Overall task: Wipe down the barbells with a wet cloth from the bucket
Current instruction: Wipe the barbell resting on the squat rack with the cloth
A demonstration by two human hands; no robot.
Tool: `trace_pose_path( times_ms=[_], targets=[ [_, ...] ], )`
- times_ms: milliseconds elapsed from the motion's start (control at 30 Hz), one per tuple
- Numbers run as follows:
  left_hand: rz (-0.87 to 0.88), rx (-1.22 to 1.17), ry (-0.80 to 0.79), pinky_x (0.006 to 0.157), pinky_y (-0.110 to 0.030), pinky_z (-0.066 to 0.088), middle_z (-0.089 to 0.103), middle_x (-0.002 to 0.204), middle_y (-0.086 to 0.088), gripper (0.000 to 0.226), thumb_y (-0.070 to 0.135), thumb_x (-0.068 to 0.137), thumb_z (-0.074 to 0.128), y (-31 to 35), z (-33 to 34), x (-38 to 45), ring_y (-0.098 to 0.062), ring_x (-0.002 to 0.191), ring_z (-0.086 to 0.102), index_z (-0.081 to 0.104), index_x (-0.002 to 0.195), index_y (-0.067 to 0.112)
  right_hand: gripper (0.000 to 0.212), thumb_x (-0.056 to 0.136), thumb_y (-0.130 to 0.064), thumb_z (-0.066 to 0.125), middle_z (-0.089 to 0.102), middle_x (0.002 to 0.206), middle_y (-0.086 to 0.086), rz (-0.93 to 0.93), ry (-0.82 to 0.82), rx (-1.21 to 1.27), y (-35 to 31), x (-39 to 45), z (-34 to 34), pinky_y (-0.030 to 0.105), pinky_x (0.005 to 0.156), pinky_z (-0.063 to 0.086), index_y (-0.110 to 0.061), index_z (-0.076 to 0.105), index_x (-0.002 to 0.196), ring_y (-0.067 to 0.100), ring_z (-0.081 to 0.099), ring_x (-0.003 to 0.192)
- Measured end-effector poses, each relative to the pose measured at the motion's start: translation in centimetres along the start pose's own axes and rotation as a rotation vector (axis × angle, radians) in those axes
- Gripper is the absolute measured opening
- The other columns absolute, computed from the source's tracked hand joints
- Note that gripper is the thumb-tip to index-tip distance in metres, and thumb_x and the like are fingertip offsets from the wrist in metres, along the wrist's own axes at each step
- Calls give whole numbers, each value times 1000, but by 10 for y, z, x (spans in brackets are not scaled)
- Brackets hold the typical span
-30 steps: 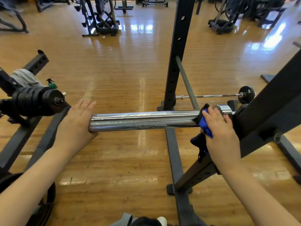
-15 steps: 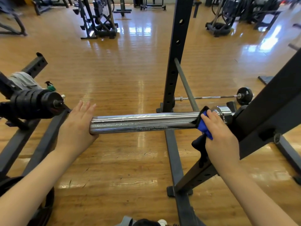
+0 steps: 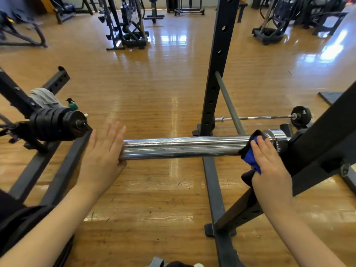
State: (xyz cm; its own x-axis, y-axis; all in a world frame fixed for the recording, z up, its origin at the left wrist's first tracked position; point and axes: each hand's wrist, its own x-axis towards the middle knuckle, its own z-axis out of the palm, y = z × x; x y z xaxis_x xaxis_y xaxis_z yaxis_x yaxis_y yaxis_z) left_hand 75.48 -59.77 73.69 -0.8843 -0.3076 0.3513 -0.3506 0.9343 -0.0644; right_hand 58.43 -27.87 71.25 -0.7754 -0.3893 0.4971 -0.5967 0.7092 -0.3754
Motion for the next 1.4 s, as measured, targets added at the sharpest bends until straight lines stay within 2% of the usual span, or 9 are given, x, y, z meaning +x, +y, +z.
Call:
trace_pose_path(
  times_ms=[100,267,433,600,900,1000,1133,1267,1400],
  targets=[
    [53,26,144,118,-42,3,44,139,-25,87,3,61,83,3,15,-12,-29,144,16,38,135,-2,70,64,29,61,48,136,15,2,-31,-14,-4,12,-2,48,102,26,4,51,128,33,40,129],
    [131,15,290,116,-39,20,52,133,-24,55,-2,76,69,-9,26,3,-36,125,47,50,128,-1,70,70,27,55,41,141,9,34,-67,53,-5,17,-3,39,109,20,-1,45,134,25,33,135],
    [65,-93,7,105,-46,32,52,134,-21,76,0,56,86,-9,10,13,-37,126,47,56,126,-1,77,73,29,50,27,144,-1,73,-15,111,1,-10,2,5,109,2,-9,29,136,8,15,138],
    [14,-151,-142,107,-33,24,46,143,-10,83,2,59,83,-9,-4,22,-24,136,37,51,136,10,66,75,25,49,39,144,11,110,-37,151,-11,18,4,31,111,16,0,43,136,21,25,138],
    [-8,-149,-175,107,-35,29,45,144,-5,83,5,63,82,-6,-11,24,-21,137,36,48,139,14,79,66,30,55,29,145,6,96,-15,81,-5,-12,4,30,111,19,0,35,137,23,23,138],
    [-37,-165,-353,106,-32,33,42,146,3,87,13,69,78,-4,-24,34,-15,133,40,36,145,24,70,73,25,51,33,148,12,120,-55,56,-14,15,2,34,110,17,1,39,138,22,20,140],
    [-52,-214,-576,95,-27,43,54,130,6,91,15,71,76,-3,-35,47,-12,107,52,29,147,28,69,75,23,50,36,148,12,128,-89,35,-15,23,-2,31,111,15,-1,41,138,20,21,140],
    [19,-136,-356,113,-30,5,18,157,-3,112,19,63,82,-11,-24,35,-19,144,12,12,150,18,76,71,27,51,25,147,-1,143,-68,59,-9,2,-3,30,110,18,-3,36,140,11,14,138],
    [24,-3,-87,117,-40,-3,37,145,-23,106,10,51,89,2,-4,7,-37,137,27,33,141,-2,74,70,26,53,28,145,1,170,-51,78,-9,2,-4,33,109,18,-1,39,138,13,17,137]
  ],
)
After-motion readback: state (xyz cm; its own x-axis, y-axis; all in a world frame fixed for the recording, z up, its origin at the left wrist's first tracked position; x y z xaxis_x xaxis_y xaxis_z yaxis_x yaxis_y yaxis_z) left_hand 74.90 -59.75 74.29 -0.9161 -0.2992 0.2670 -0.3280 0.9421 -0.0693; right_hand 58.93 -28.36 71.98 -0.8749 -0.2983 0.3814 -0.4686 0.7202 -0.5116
